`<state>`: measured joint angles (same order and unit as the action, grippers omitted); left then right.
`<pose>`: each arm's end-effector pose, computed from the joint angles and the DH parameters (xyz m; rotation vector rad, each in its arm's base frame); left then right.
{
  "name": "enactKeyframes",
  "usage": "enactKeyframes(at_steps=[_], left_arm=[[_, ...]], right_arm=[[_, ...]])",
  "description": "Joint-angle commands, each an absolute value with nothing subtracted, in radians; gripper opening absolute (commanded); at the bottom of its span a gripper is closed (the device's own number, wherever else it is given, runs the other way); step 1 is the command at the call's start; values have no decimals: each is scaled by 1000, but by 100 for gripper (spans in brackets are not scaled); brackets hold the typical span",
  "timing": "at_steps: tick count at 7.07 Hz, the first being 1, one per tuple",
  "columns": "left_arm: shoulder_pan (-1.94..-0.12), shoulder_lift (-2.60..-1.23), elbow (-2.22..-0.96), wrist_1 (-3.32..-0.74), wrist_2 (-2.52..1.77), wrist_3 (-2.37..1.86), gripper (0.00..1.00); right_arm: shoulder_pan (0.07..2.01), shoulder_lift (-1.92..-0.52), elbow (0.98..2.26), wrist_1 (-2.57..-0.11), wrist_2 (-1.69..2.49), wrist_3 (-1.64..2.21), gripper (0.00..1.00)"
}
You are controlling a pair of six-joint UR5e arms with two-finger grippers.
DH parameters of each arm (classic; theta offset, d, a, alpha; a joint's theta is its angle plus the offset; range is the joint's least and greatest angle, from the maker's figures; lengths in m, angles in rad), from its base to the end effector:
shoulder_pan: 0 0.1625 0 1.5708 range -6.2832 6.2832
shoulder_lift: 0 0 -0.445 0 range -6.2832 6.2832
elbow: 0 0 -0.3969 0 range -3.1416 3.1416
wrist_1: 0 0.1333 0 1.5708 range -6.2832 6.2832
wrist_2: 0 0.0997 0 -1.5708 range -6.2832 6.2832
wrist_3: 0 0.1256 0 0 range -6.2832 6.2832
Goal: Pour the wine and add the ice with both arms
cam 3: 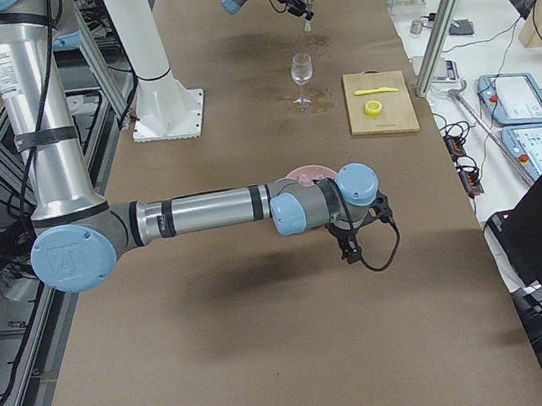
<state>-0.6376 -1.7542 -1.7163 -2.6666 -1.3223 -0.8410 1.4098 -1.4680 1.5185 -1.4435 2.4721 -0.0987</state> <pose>0.3777 -0.4842 0.3909 1.0526 0.9679 -0.1010 -0.0544 -0.5524 0.6442 0.1381 -0.9076 -0.3214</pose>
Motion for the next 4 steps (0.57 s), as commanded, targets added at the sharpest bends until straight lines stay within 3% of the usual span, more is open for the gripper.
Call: enactKeyframes(at_steps=[1, 2, 4], left_arm=[[-379, -1953, -1859, -2288, -963, -751, 0], [-364, -2009, -1920, -2084, -934, -724, 0], [-359, -2081, -1910, -1917, -933, -513, 0]], right_arm=[[1410, -1468, 1516, -1443, 2473, -97, 100], [1408, -1468, 1514, -1443, 2471, -97, 100], [1410, -1468, 1514, -1443, 2473, -97, 100]])
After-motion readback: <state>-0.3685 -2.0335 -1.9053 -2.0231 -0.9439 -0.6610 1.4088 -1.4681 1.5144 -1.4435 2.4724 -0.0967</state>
